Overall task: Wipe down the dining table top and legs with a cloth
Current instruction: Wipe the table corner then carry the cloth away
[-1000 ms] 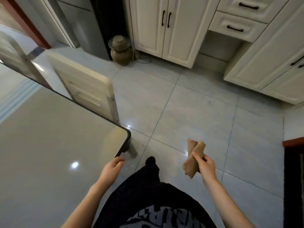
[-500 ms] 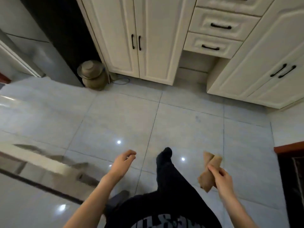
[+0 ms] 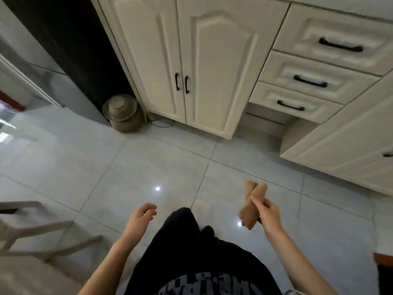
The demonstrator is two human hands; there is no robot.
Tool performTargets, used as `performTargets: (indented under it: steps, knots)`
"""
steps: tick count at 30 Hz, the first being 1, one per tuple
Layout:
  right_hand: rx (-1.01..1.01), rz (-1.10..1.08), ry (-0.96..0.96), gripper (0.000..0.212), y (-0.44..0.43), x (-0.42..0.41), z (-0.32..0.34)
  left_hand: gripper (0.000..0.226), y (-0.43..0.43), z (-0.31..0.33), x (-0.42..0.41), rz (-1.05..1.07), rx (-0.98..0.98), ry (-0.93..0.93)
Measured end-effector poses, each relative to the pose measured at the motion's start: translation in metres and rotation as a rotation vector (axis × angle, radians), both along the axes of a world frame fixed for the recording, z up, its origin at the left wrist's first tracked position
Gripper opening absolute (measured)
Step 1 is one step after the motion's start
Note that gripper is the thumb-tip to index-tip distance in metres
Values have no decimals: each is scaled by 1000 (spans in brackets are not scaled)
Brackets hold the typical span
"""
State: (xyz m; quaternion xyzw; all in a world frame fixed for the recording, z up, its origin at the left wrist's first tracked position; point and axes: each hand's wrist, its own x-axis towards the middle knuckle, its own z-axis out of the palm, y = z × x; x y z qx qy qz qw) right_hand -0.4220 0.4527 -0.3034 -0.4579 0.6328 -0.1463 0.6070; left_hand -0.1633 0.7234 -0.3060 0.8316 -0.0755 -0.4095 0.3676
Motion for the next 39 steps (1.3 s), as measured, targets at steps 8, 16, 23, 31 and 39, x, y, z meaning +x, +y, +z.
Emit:
performTargets:
  steps: [8,16,23,31,39]
  knots:
    - [-61,46,-2,12,-102,113,-4,18,-97,-17,98,-35,53,-2]
    - [-106,-56,-8,11,-187,205,11,18,-236,19,225,-305,-19,-88]
    - [-205,-106,-77,16,-244,250,56,13,-357,77,272,-405,-217,-86]
    - [-565,-23,-296,7,-306,293,202,14,-475,177,270,-531,-591,-213]
    - [-1040,114,-217,19,-405,317,319,22,-589,308,244,-631,-1016,-285]
